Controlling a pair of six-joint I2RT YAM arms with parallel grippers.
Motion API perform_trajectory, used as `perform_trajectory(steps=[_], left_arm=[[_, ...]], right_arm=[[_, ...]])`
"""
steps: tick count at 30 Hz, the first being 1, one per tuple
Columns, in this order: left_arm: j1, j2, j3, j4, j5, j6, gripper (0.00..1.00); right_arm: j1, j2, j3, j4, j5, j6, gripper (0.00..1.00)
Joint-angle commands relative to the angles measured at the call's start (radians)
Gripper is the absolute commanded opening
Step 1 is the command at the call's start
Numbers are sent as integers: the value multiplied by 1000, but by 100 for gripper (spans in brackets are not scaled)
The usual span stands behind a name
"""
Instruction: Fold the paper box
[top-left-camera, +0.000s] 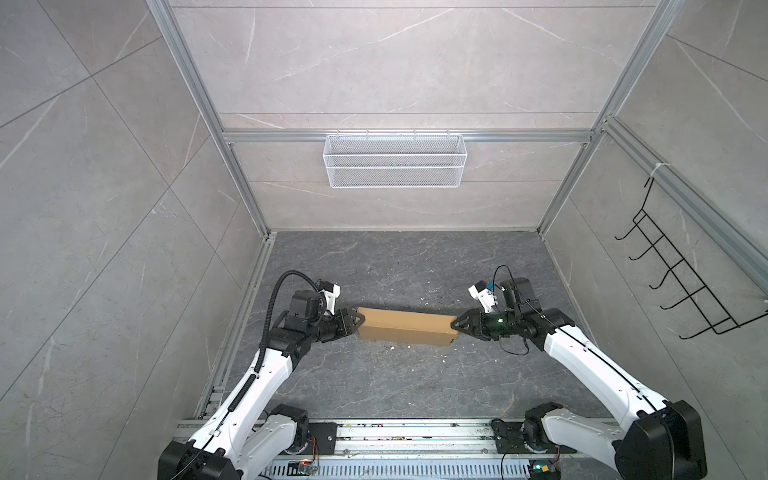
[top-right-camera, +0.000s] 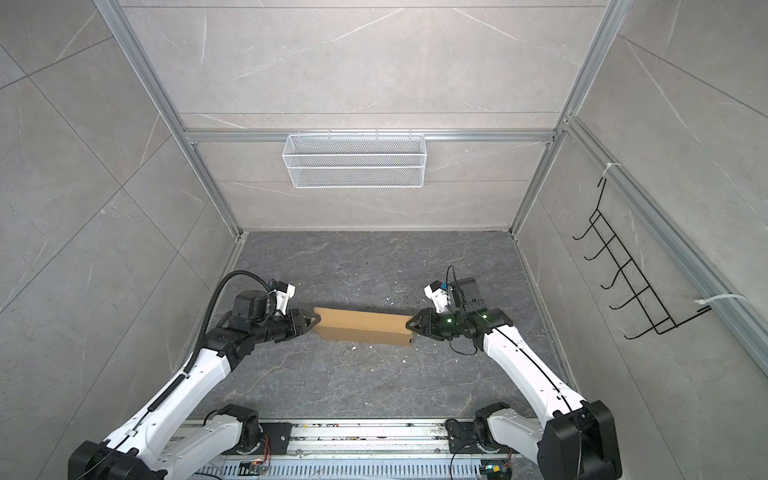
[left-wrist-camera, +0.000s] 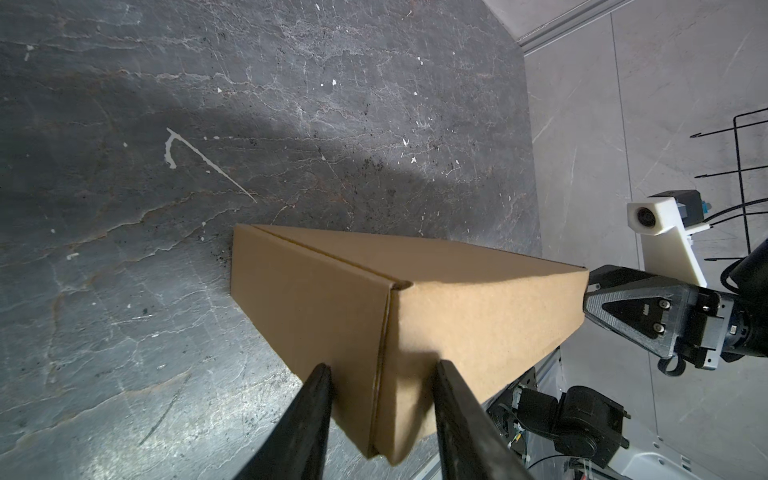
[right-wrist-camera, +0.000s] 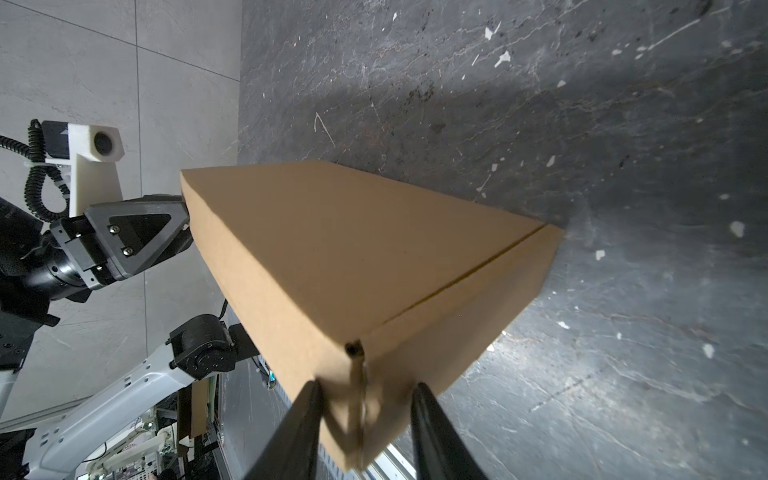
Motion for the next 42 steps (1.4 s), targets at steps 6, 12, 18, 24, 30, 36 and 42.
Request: perform_trajectory(steps=[6, 12, 18, 24, 30, 36, 42], left_arm=[[-77, -19, -85, -128, 8, -54, 40], [-122, -8, -128, -78, -37, -99, 40], [-144, 2, -125, -65, -65, -106, 42], [-146, -54, -117, -117, -78, -114, 45], [-148, -117, -71, -211, -120, -101, 57], [-146, -172, -28, -287, -131, -84, 64], [-148, -203, 20, -331, -143, -81, 70]], right_arm=[[66, -19, -124, -49, 70, 66, 38], [74, -31, -175, 16, 92, 94, 41], [75, -34, -148, 18, 95, 93, 43], [76, -84, -136, -30, 74, 88, 45], [77, -110, -143, -61, 60, 77, 50], [83, -152, -125, -103, 60, 78, 55], [93, -163, -122, -112, 65, 109, 57]])
